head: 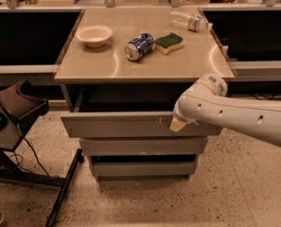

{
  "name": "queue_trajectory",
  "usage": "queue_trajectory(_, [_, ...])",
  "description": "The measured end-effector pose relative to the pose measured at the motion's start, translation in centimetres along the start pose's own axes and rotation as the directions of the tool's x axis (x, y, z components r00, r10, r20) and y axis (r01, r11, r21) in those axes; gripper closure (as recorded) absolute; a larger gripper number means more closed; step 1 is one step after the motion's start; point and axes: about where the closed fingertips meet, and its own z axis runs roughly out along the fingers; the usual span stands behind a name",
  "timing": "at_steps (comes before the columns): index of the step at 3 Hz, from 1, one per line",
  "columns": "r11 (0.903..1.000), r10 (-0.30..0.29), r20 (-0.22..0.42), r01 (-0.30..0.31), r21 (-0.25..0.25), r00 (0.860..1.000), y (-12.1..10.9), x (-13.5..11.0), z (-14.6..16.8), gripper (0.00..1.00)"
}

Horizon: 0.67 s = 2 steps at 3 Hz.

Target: Open top drawer

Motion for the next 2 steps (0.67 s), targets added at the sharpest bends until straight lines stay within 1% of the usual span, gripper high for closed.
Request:
queue_trajectory(1, [0.9998,0.011,-0.005,-0.011,0.016,1.0,1.44,0.78,-0.63,1.0])
queue_trajectory(2, [0.9998,0.011,-0.005,-0.011,0.016,1.0,1.27,0.74,-0.99,1.0])
